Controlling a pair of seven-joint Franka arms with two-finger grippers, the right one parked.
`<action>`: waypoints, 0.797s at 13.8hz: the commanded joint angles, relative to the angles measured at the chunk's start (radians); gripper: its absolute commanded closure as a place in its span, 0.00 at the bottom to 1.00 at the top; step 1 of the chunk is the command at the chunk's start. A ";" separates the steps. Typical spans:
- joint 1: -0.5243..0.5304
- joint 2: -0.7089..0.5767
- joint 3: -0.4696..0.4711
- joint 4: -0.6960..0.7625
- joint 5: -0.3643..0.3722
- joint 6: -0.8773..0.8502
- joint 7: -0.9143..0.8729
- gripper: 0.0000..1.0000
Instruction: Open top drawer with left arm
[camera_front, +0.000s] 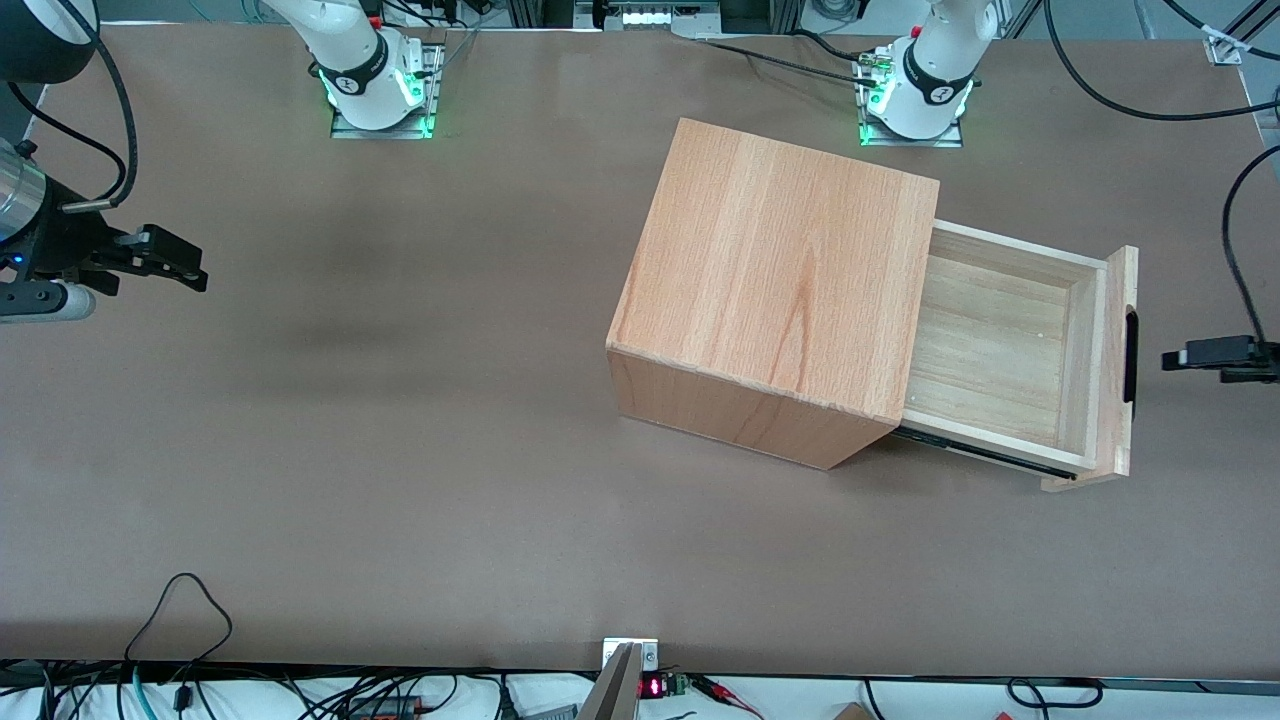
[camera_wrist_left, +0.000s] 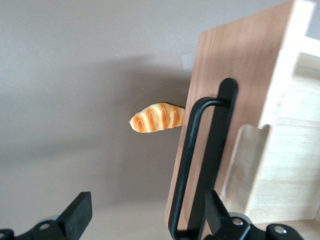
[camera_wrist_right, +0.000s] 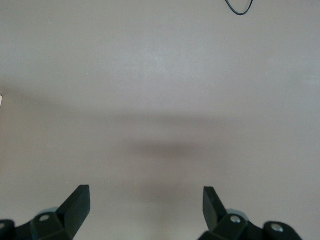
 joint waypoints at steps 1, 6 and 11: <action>0.000 -0.021 -0.005 0.053 0.027 -0.051 0.017 0.00; -0.051 -0.111 -0.019 0.053 0.075 -0.103 -0.052 0.00; -0.219 -0.187 -0.021 0.055 0.125 -0.205 -0.281 0.00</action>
